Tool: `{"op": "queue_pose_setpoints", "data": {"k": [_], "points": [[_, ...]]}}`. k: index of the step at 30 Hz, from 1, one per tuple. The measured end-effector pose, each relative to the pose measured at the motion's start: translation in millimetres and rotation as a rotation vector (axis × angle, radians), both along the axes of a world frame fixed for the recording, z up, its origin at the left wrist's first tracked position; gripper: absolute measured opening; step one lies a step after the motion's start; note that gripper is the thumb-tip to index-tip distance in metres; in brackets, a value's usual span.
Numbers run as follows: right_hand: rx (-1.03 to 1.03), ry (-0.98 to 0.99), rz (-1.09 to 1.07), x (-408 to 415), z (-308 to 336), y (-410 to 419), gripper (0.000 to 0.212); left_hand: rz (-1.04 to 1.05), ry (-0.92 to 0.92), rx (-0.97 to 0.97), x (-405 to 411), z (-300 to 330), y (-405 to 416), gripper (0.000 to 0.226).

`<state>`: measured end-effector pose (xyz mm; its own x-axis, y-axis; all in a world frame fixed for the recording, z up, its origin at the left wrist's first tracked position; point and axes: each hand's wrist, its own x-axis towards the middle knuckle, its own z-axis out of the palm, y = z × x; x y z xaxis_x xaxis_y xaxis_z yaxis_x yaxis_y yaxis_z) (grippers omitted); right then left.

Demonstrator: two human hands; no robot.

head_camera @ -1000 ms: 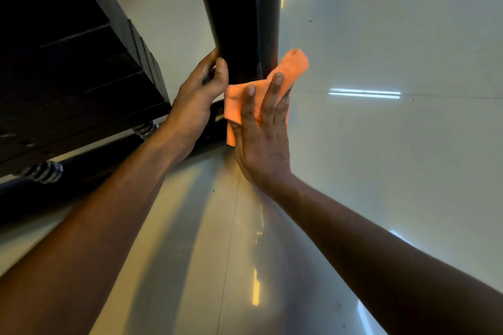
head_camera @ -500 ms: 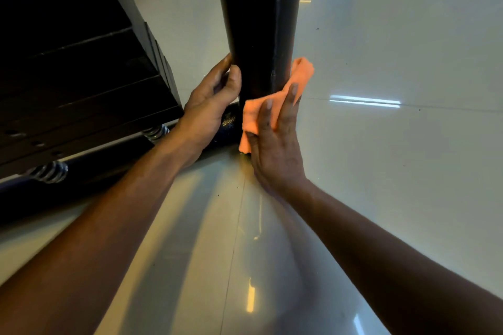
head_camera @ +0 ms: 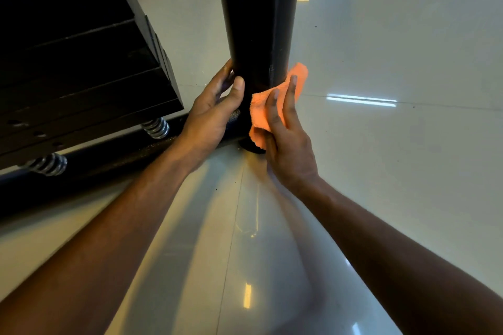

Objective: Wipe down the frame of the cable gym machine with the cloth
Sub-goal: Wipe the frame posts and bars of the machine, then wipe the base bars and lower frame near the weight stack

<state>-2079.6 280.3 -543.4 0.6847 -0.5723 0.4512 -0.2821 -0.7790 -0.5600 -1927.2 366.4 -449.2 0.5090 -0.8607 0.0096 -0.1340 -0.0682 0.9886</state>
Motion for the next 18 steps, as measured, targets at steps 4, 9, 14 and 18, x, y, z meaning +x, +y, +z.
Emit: {"op": "queue_pose_setpoints", "data": {"k": [4,9,14,18], "points": [[0.089,0.102,-0.011,-20.5,6.3,8.1,0.087,0.056,-0.040,0.044,-4.4,1.2,5.5,0.048],[0.187,0.152,-0.042,-40.8,36.4,18.8,0.063,0.206,-0.350,0.080,-31.0,-12.7,36.9,0.027],[0.318,0.389,-0.016,-87.1,74.8,56.3,0.060,0.096,-0.585,0.286,-89.1,12.0,82.0,0.035],[0.426,0.520,0.013,-137.9,142.0,92.9,0.059,0.001,-0.602,0.464,-128.1,74.9,112.5,0.042]]}}
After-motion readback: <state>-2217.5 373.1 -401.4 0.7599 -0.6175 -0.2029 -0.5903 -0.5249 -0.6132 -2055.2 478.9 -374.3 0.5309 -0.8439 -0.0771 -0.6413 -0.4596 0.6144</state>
